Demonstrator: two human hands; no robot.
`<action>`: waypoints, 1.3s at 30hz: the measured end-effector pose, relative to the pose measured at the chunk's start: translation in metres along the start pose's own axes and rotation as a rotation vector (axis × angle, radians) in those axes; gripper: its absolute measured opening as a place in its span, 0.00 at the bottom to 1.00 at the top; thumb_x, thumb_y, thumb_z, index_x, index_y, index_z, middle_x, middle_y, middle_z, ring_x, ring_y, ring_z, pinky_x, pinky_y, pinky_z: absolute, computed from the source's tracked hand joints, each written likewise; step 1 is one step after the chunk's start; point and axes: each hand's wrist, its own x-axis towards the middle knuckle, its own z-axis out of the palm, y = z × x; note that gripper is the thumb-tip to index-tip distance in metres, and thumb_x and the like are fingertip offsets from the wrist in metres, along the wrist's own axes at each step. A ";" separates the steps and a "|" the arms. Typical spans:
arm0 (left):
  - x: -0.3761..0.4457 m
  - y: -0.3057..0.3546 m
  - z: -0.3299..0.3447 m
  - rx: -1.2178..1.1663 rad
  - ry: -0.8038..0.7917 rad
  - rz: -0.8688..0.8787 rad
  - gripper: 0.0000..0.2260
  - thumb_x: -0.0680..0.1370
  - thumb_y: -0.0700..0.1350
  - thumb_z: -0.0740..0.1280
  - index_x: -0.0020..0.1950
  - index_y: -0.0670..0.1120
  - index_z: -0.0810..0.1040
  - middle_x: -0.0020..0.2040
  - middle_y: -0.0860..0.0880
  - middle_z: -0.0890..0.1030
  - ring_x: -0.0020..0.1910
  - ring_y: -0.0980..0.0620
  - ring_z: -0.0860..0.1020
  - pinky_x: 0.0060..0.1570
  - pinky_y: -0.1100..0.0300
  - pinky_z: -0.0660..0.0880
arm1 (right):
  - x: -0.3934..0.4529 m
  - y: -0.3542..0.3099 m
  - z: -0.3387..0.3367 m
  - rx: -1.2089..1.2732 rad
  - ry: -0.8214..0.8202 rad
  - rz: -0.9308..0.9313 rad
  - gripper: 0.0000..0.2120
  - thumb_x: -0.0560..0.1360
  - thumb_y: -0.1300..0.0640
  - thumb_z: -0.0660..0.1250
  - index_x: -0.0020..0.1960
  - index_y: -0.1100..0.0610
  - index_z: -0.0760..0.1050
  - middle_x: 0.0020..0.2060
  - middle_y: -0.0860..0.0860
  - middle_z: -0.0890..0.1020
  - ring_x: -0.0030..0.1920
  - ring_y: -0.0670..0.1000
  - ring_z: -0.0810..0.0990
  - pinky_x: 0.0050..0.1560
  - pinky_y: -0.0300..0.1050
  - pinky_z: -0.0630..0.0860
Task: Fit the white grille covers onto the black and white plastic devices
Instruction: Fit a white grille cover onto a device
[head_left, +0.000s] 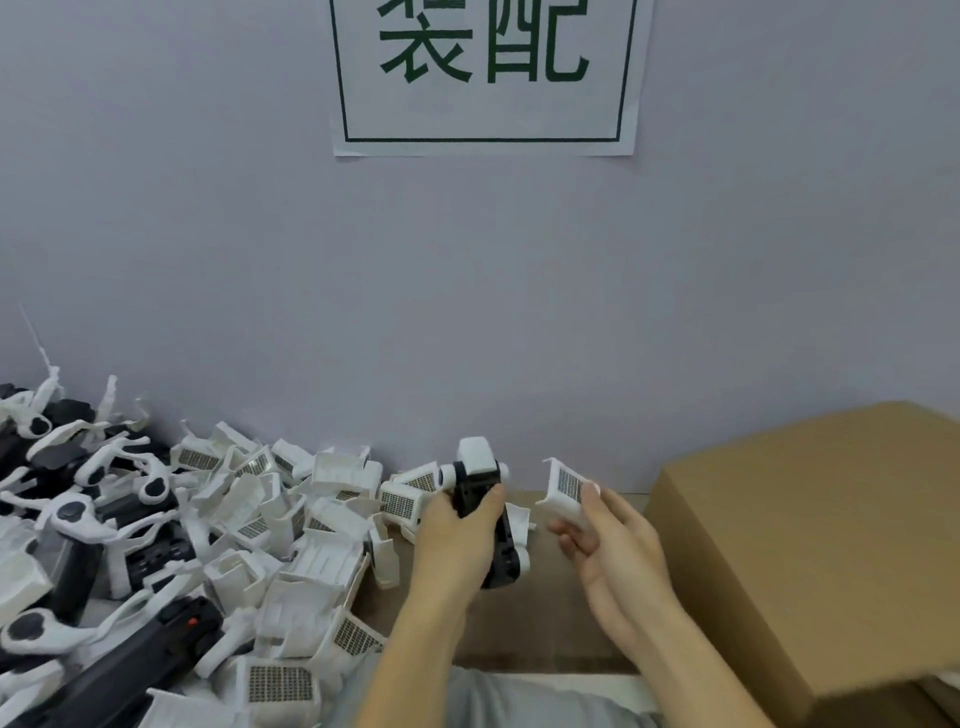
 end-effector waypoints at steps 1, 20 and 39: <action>-0.004 -0.003 0.008 0.015 -0.019 -0.013 0.03 0.80 0.49 0.68 0.48 0.51 0.78 0.44 0.51 0.83 0.44 0.55 0.81 0.40 0.60 0.75 | -0.001 -0.001 0.004 0.061 -0.011 -0.004 0.09 0.80 0.58 0.66 0.57 0.64 0.77 0.40 0.56 0.86 0.33 0.50 0.84 0.32 0.39 0.79; -0.011 -0.012 0.027 -0.208 -0.132 0.161 0.10 0.81 0.37 0.61 0.56 0.49 0.79 0.45 0.50 0.86 0.45 0.56 0.84 0.39 0.67 0.77 | -0.010 0.019 0.012 -0.846 0.035 -0.499 0.17 0.76 0.40 0.66 0.39 0.53 0.74 0.33 0.49 0.80 0.36 0.48 0.78 0.35 0.44 0.74; -0.011 -0.016 0.021 -0.229 -0.199 0.229 0.08 0.81 0.40 0.66 0.57 0.45 0.82 0.49 0.45 0.87 0.48 0.50 0.85 0.43 0.61 0.80 | 0.000 0.006 0.004 -0.354 -0.227 -0.125 0.11 0.76 0.56 0.69 0.56 0.61 0.83 0.49 0.57 0.87 0.53 0.57 0.85 0.56 0.54 0.81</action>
